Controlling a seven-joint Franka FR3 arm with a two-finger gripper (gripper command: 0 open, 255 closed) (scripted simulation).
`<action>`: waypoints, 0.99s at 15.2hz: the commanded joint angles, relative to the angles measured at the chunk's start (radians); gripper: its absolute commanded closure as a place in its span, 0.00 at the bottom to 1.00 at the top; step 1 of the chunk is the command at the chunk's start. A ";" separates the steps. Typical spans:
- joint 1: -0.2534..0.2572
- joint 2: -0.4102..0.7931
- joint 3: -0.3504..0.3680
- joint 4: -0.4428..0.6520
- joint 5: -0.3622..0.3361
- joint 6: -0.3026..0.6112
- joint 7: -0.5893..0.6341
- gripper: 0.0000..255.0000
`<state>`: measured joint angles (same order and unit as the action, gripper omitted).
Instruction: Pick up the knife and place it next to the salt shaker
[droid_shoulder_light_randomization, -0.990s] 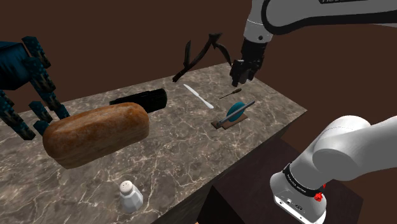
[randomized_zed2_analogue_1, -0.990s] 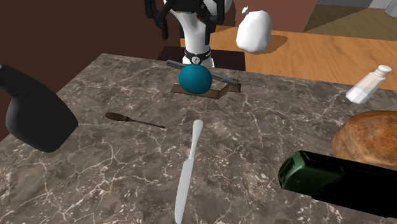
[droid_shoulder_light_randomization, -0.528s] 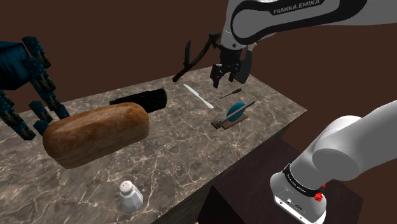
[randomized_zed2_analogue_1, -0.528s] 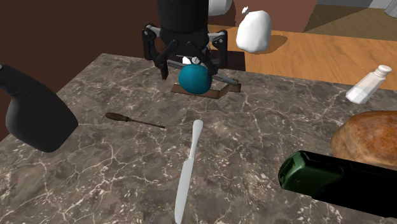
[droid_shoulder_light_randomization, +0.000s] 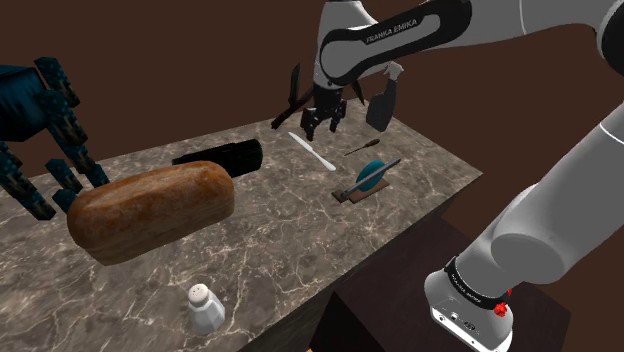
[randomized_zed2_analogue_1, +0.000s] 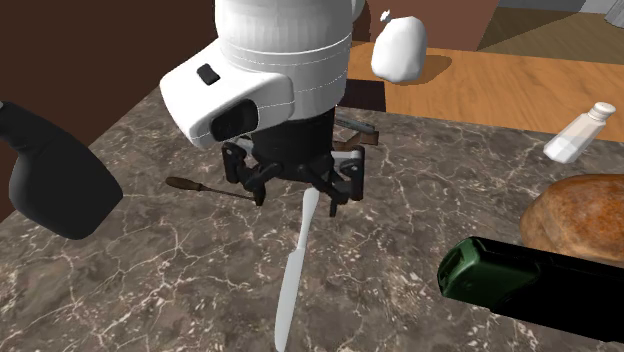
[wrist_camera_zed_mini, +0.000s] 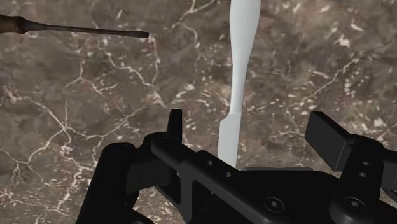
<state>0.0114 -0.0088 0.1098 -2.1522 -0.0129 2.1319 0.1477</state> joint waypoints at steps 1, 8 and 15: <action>-0.001 0.083 -0.001 0.065 -0.010 0.021 0.001 0.00; 0.002 0.168 -0.002 0.078 -0.023 0.094 0.009 0.00; 0.002 0.187 -0.002 0.065 -0.026 0.125 0.011 0.00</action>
<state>0.0134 0.1769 0.1074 -2.0873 -0.0388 2.2565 0.1586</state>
